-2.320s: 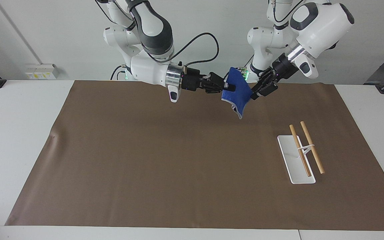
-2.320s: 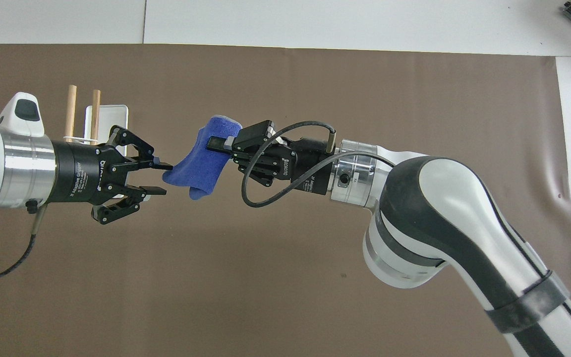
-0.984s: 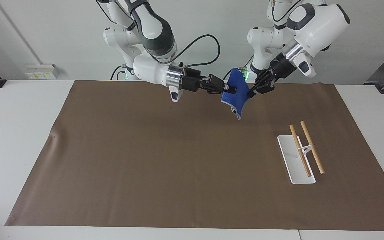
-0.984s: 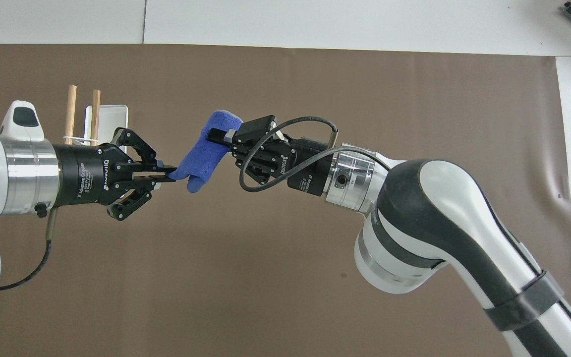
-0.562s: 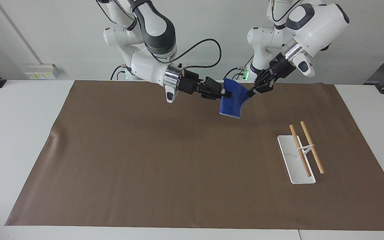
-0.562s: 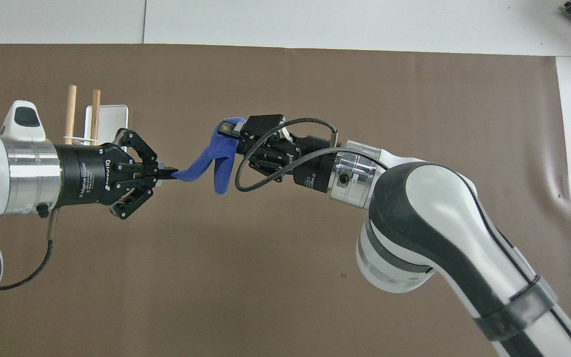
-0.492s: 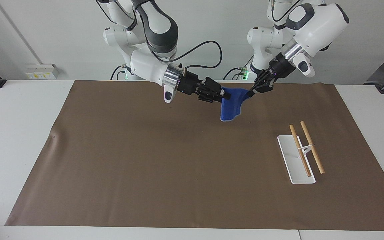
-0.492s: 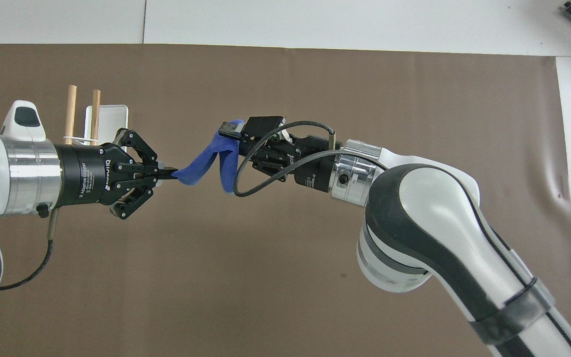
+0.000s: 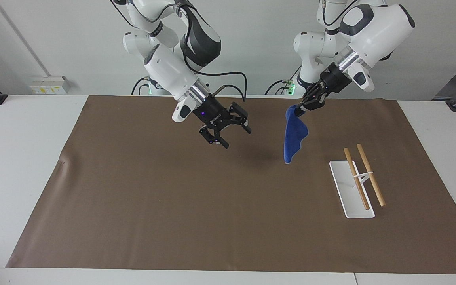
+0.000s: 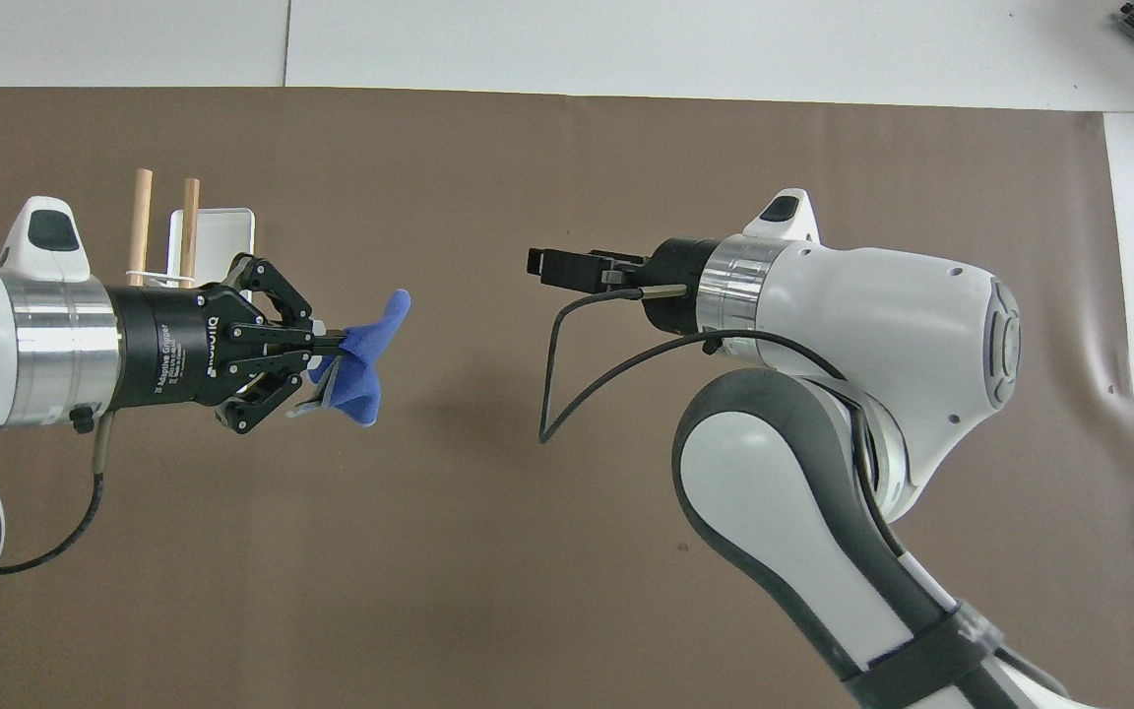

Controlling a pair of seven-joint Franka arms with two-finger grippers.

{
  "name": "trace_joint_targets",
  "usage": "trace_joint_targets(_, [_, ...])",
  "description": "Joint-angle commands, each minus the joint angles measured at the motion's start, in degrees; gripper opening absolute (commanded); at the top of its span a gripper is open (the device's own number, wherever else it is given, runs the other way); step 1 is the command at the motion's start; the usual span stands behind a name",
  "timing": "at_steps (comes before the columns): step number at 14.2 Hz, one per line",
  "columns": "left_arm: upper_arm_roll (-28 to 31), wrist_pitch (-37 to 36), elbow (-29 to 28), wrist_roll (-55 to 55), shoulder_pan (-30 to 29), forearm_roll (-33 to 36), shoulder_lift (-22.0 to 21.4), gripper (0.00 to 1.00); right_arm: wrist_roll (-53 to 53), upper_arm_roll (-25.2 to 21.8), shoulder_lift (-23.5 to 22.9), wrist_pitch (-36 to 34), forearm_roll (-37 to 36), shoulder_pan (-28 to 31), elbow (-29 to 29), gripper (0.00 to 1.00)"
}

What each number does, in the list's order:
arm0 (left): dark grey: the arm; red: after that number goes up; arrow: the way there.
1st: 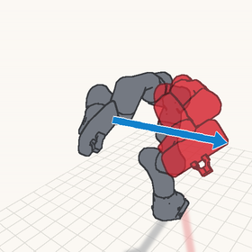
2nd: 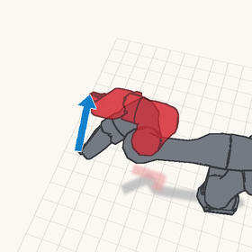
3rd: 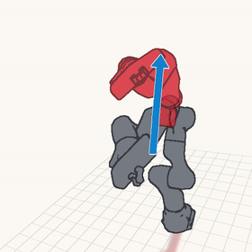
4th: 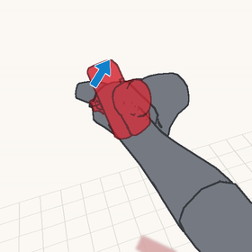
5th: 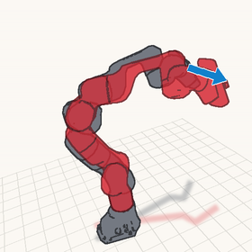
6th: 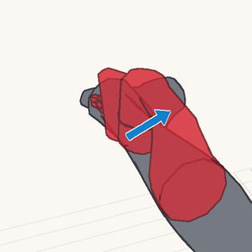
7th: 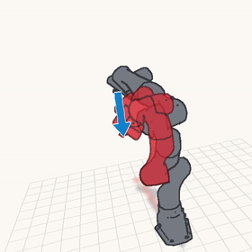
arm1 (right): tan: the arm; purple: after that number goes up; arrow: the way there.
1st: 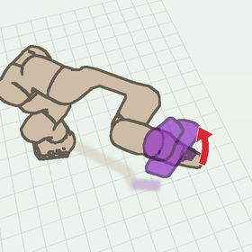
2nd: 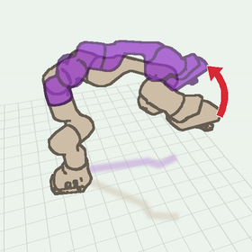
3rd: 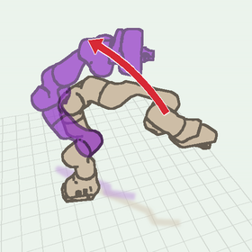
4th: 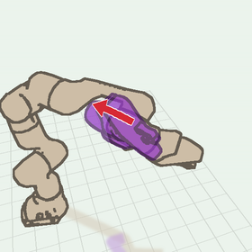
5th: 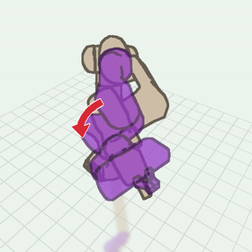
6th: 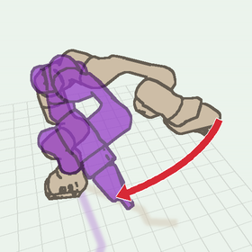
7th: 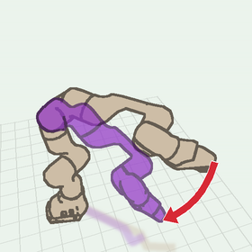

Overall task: Right arm passes towel to left arm to hang
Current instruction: 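Release the towel from the right gripper and withdraw it, then carry the towel with the left gripper over the wooden dowels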

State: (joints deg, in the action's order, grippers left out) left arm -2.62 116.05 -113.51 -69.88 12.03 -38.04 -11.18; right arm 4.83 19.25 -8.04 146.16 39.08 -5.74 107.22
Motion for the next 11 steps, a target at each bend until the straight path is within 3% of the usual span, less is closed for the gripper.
trace_joint_targets(1, [0.8, 1.8, -1.5, 4.6, 0.3, -0.3, -1.0, 0.00, -1.7, 0.3, 0.5, -0.3, -10.0, 5.5, 2.5, 1.00])
trace_joint_targets(3, [0.8, 3.7, -1.6, 11.2, -0.2, 0.8, -0.9, 0.00, -4.6, 0.3, 0.4, -5.2, -19.0, 9.1, 1.9, 1.00])
trace_joint_targets(6, [0.7, 5.1, -1.6, 21.4, -0.2, 8.2, -0.6, 0.00, -12.1, 0.3, 0.5, -13.9, -33.7, 10.8, -1.3, 1.00])
trace_joint_targets(9, [0.8, 7.7, -1.7, 33.4, -1.9, 9.5, 0.0, 0.00, -20.2, 0.4, 0.8, -26.5, -41.6, 10.8, -7.2, 1.00])
trace_joint_targets(11, [0.8, 9.2, -1.5, 43.3, -2.9, 12.5, 1.0, 0.00, -20.6, 0.1, 2.1, -33.9, -42.0, 11.3, -10.8, 1.00])
